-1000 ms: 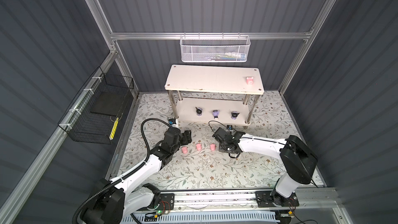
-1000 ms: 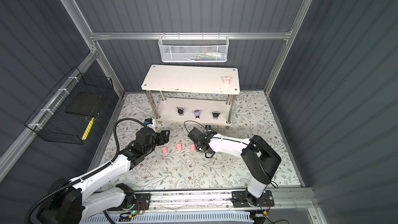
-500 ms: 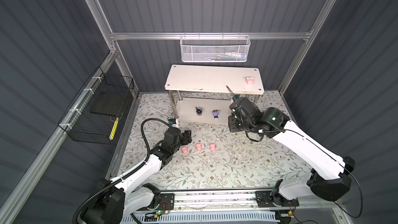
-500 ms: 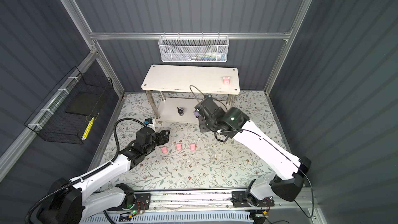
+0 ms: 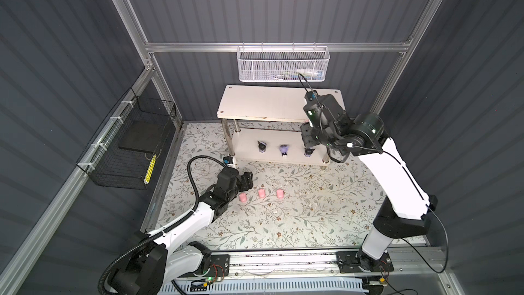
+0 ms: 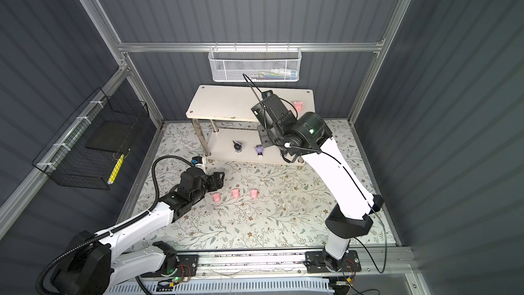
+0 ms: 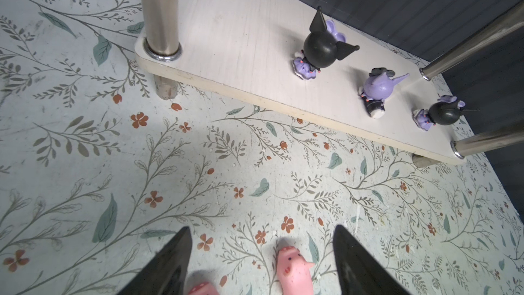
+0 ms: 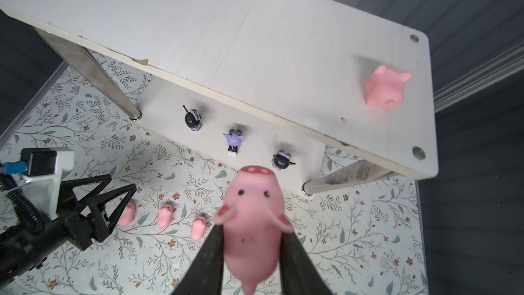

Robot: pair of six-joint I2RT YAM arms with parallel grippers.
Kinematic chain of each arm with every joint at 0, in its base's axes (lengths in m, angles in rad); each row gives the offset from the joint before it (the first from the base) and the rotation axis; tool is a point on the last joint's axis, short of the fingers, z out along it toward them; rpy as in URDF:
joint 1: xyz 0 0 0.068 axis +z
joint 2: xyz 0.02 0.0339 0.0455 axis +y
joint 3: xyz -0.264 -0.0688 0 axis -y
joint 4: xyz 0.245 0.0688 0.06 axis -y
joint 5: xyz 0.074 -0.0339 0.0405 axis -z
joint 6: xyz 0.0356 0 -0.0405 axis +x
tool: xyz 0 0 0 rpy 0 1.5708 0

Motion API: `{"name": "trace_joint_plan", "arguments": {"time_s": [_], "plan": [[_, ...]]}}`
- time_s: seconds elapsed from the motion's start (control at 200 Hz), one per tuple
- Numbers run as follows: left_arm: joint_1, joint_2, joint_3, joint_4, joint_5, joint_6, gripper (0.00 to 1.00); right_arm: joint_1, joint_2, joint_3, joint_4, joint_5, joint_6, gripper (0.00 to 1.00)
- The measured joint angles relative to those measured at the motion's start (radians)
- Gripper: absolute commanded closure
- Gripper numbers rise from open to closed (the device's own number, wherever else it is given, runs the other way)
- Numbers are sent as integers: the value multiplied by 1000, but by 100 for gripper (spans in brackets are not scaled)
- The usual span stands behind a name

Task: Place and organize the plastic toys onto the shelf
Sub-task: 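Lift the held pig with the right gripper up over the top shelf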

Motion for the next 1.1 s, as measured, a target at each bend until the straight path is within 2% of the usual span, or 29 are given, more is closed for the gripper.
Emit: {"name": "trace_joint_plan", "arguments": {"time_s": [0.25, 0.585, 0.845, 1.101], "plan": [[0, 0, 0, 3, 6, 0, 22, -125, 47, 2, 76, -9, -62, 67], [0, 19, -21, 34, 14, -19, 22, -224, 97, 23, 167, -85, -87, 67], [0, 19, -25, 36, 14, -22, 22, -272, 187, 94, 183, -146, -87, 67], [0, 19, -26, 36, 13, -22, 22, -294, 199, 103, 185, -179, -86, 66]]}}
